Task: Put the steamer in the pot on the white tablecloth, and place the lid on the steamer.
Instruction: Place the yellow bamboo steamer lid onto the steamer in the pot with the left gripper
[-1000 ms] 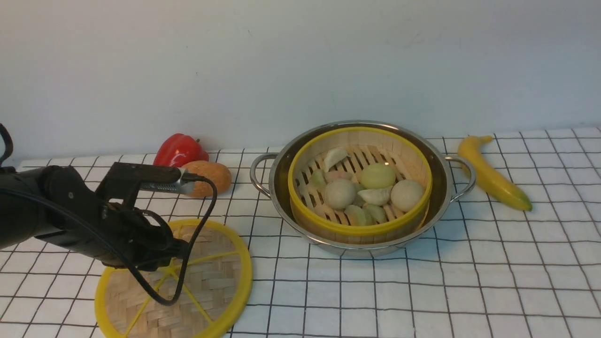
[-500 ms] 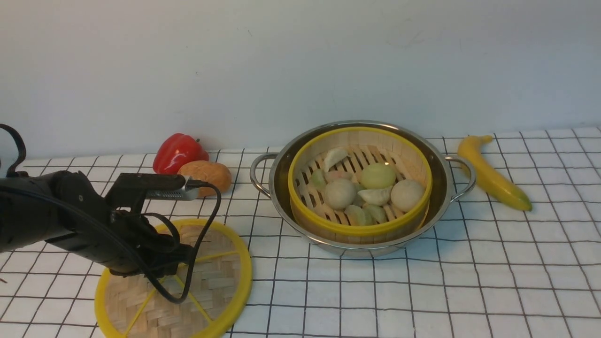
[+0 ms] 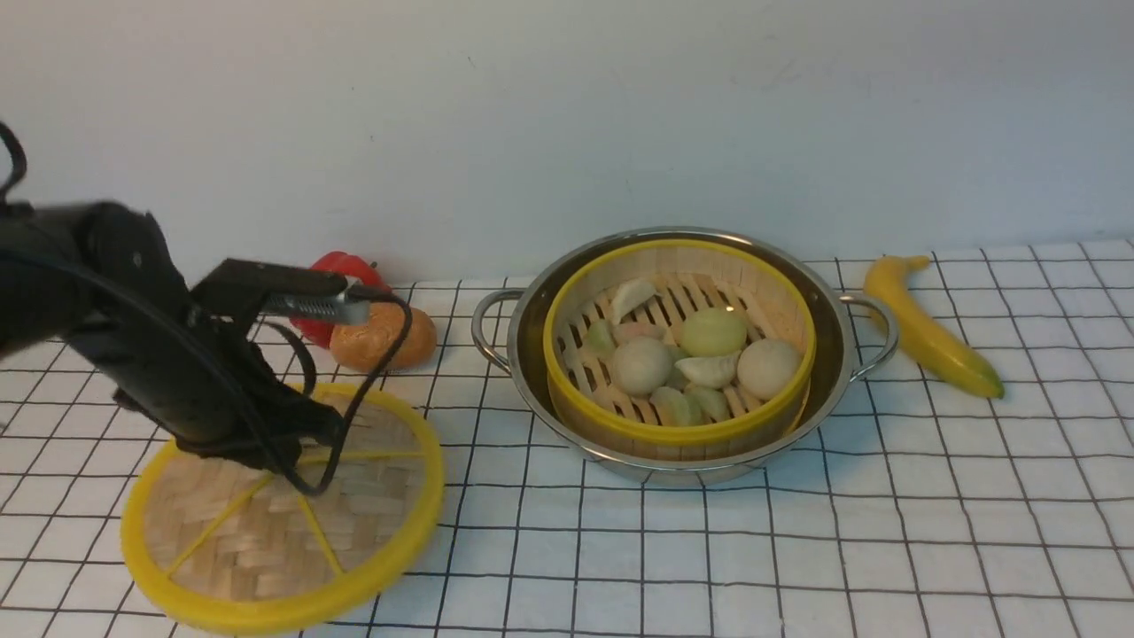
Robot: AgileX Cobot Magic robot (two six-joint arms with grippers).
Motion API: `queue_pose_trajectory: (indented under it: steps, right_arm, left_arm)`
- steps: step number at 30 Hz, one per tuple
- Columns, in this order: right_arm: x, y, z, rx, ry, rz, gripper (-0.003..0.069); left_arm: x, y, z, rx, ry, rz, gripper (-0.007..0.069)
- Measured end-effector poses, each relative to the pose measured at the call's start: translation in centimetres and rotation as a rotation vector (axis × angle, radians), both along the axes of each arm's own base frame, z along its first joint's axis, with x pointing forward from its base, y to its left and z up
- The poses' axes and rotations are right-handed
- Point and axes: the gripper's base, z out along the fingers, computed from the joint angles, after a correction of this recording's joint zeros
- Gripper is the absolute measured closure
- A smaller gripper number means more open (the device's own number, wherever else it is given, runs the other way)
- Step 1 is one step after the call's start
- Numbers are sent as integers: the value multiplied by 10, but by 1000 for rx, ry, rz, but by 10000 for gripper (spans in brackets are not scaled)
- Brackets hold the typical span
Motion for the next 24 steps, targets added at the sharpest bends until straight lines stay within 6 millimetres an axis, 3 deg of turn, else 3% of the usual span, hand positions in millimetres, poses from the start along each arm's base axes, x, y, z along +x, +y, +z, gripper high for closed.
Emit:
queue_pose_trajectory:
  steps: [2,5,7,8,9,10,13,17,22,24]
  right_arm:
    - [-5,-1,3,4,-11,0,177]
    - [-9,-3,6,6,-22,-1,177]
    - [-13,-4,8,9,-30,-1,177]
    - [-15,-5,9,10,-35,-1,177]
    - [-15,-5,9,10,-35,-1,177]
    - [-15,-5,9,11,-37,-1,177]
    - [-15,-5,10,9,-38,0,177]
    - [-15,-5,10,9,-39,1,177]
    - [-15,-5,10,9,-39,1,177]
    - [-15,-5,10,9,-39,1,177]
  left_arm:
    - [11,0,30,22,-44,17,512]
    - [22,-8,58,15,-133,7,512]
    - [30,-22,79,-8,-208,-24,512]
    - [35,-45,92,-41,-255,-76,512]
    - [36,-49,96,-49,-266,-82,512]
    - [39,-71,99,-70,-282,-134,512]
    - [47,-118,97,-92,-293,-244,512]
    - [56,-183,75,-73,-280,-388,512]
    - [67,-229,59,-35,-310,-481,512]
    - [70,-238,53,-30,-309,-495,512]
